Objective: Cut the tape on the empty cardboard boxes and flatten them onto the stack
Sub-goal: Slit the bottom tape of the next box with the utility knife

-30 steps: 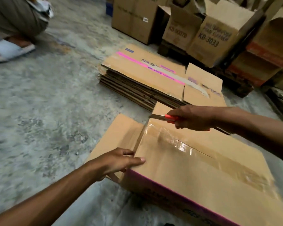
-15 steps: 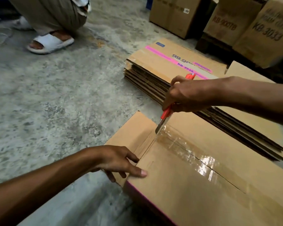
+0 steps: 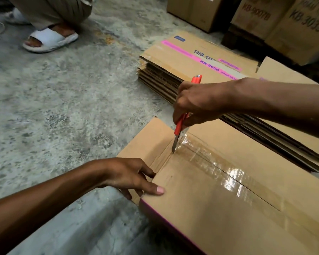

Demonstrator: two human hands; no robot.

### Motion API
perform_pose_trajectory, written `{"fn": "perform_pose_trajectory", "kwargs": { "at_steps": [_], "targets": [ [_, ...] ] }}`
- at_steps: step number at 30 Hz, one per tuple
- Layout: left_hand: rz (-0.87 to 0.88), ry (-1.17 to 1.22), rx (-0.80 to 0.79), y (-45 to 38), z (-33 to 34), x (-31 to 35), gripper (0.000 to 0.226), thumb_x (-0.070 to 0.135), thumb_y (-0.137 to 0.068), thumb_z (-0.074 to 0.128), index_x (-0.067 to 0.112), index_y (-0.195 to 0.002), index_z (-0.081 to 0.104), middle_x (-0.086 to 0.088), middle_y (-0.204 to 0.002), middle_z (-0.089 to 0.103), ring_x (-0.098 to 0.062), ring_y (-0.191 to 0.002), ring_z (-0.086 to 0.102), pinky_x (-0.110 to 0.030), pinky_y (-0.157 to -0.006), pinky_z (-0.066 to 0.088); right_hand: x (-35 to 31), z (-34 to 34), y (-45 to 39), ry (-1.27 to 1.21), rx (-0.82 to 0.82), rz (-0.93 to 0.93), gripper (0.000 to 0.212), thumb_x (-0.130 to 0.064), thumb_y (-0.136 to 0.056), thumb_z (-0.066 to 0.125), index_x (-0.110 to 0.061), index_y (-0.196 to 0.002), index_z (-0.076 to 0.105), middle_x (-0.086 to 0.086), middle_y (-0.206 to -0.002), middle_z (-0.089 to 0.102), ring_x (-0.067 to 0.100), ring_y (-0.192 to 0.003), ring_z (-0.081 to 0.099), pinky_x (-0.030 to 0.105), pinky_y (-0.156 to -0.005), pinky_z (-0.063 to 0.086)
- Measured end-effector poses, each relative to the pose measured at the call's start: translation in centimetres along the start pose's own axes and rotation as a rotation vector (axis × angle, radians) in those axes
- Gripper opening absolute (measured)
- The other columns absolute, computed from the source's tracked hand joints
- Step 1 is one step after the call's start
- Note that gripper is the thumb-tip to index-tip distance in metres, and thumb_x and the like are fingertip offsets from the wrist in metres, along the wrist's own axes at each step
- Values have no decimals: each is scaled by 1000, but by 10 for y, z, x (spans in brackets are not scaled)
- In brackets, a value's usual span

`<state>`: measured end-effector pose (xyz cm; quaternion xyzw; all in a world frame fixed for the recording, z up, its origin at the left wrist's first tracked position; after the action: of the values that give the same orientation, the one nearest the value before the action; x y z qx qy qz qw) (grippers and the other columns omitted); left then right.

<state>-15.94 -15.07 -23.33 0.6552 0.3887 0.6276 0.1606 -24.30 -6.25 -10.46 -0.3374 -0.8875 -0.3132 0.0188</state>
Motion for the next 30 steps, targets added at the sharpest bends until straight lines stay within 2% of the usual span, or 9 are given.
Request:
{"fn": "perform_pose_trajectory", "kwargs": {
  "at_steps": [7,14,22,26,30],
  "targets": [
    [18,6,10,-1,-1,0,71,48,-75,71,17,-135,50,1,-113,65,-11,-103,64,-34,-86,57,3,1,-2,-30,-16,-6,17,-39,-89,56,-34,-102,65,-15,-99,66,11,-96,58,34,-102,27],
    [50,-3,-10,-2,0,-3,77,54,-71,72,15,-135,51,-1,-110,70,-9,-100,66,-36,-87,56,5,8,-3,-47,-62,-25,16,-40,-89,56,-36,-102,64,-17,-99,67,9,-96,61,40,-102,30],
    [56,0,-28,-4,2,-4,76,51,-74,71,13,-136,49,-3,-113,68,-12,-103,64,-36,-87,56,0,6,-11,39,-15,-137,18,-38,-90,56,-34,-105,63,-15,-99,62,15,-100,58,39,-102,30],
    [49,13,-9,-5,1,-3,75,49,-75,71,13,-136,48,-3,-115,66,-11,-104,63,-33,-86,56,-2,6,-10,22,4,-206,20,-32,-90,57,-30,-108,64,-10,-101,63,16,-100,58,27,-90,26],
    [55,25,-32,-7,1,-3,71,49,-74,72,14,-133,52,-3,-112,69,-12,-104,64,-37,-88,56,-1,12,-9,7,-1,-250,20,-29,-88,60,-27,-107,66,-14,-92,58,15,-95,59,32,-84,31]
  ]
}}
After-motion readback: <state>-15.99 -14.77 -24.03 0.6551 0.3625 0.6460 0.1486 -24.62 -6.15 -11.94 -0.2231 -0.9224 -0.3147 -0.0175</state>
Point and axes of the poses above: each hand's wrist, its own y-axis away from the middle knuckle, its own z-axis out of the palm, x = y × z, the point moved 9 cm from there along -y, towards the middle knuckle
